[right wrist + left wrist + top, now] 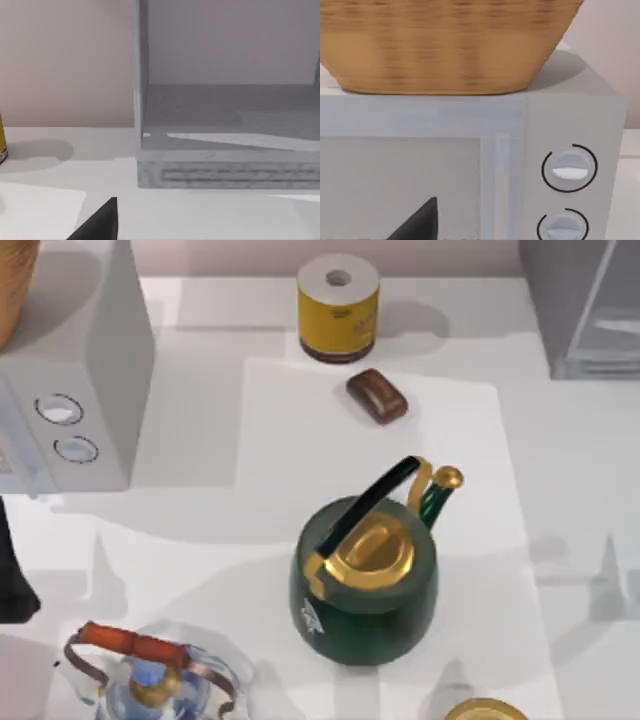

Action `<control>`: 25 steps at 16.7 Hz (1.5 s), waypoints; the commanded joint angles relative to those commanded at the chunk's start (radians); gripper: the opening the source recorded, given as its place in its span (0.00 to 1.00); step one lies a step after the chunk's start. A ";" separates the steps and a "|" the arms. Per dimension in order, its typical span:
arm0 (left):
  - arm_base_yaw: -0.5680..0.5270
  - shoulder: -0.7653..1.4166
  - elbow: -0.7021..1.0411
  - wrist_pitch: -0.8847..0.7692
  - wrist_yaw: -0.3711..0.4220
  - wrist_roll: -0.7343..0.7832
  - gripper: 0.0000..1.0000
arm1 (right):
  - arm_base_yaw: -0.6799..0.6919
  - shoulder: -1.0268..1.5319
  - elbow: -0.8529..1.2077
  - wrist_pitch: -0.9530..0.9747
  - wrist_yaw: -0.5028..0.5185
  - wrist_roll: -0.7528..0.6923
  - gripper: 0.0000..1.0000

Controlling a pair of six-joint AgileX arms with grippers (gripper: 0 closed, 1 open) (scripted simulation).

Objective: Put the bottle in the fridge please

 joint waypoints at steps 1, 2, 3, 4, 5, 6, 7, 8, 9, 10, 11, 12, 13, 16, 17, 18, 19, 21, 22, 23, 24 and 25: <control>0.000 0.000 0.000 0.000 0.000 0.000 1.00 | 0.000 0.000 0.000 0.000 0.000 0.000 1.00; 0.000 0.000 0.000 0.000 0.000 0.000 1.00 | 0.000 0.001 0.000 0.000 -0.001 -0.001 1.00; 0.000 0.000 0.000 0.000 0.000 0.000 1.00 | -0.009 0.011 0.006 -0.001 -0.011 -0.011 1.00; 0.000 0.000 0.000 0.000 0.000 0.000 1.00 | -0.025 0.032 0.018 -0.005 -0.032 -0.031 1.00; 0.000 0.000 0.000 0.000 0.000 0.000 1.00 | -0.050 0.062 0.037 -0.011 -0.063 -0.062 1.00; 0.000 0.000 0.000 0.000 0.000 0.000 1.00 | -0.082 0.101 0.060 -0.021 -0.103 -0.104 1.00; 0.000 0.000 0.000 0.000 0.000 0.000 1.00 | -0.119 0.148 0.087 -0.034 -0.151 -0.157 1.00; 0.000 0.000 0.000 0.000 0.000 0.000 1.00 | -0.161 0.203 0.117 -0.050 -0.204 -0.220 1.00; 0.000 0.000 0.000 0.000 0.000 0.000 1.00 | -0.205 0.265 0.149 -0.067 -0.260 -0.294 1.00; 0.000 0.000 0.000 0.000 0.000 0.000 1.00 | -0.251 0.337 0.182 -0.087 -0.319 -0.379 1.00; 0.000 0.000 0.000 0.000 0.000 0.000 1.00 | -0.298 0.416 0.215 -0.108 -0.379 -0.473 1.00; 0.000 0.000 0.000 0.000 0.000 0.000 1.00 | -0.345 0.503 0.249 -0.133 -0.441 -0.576 1.00; 0.000 0.000 0.000 0.000 0.000 0.000 1.00 | -0.392 0.597 0.283 -0.160 -0.504 -0.684 1.00; 0.000 0.000 0.000 0.000 0.000 0.000 1.00 | -0.530 0.910 0.386 -0.262 -0.689 -1.017 1.00; 0.000 0.000 0.000 0.000 0.000 0.000 1.00 | -0.574 1.018 0.419 -0.301 -0.750 -1.124 1.00; 0.000 0.000 0.000 0.000 0.000 0.000 1.00 | -0.615 1.123 0.451 -0.343 -0.810 -1.226 1.00; 0.000 0.000 0.000 0.000 0.000 0.000 1.00 | -0.656 1.222 0.482 -0.388 -0.867 -1.321 1.00; 0.000 0.000 0.000 0.000 0.000 0.000 1.00 | -0.731 1.399 0.540 -0.479 -0.971 -1.484 1.00; 0.000 0.000 0.000 0.000 0.000 0.000 1.00 | -0.764 1.474 0.565 -0.523 -1.017 -1.550 1.00; 0.000 0.000 0.000 0.000 0.000 0.000 1.00 | -0.793 1.539 0.588 -0.564 -1.058 -1.607 1.00; 0.000 0.000 0.000 0.000 0.000 0.000 1.00 | -0.818 1.593 0.607 -0.601 -1.092 -1.655 1.00; 0.000 0.000 0.000 0.000 0.000 0.000 1.00 | -0.839 1.636 0.623 -0.633 -1.120 -1.695 1.00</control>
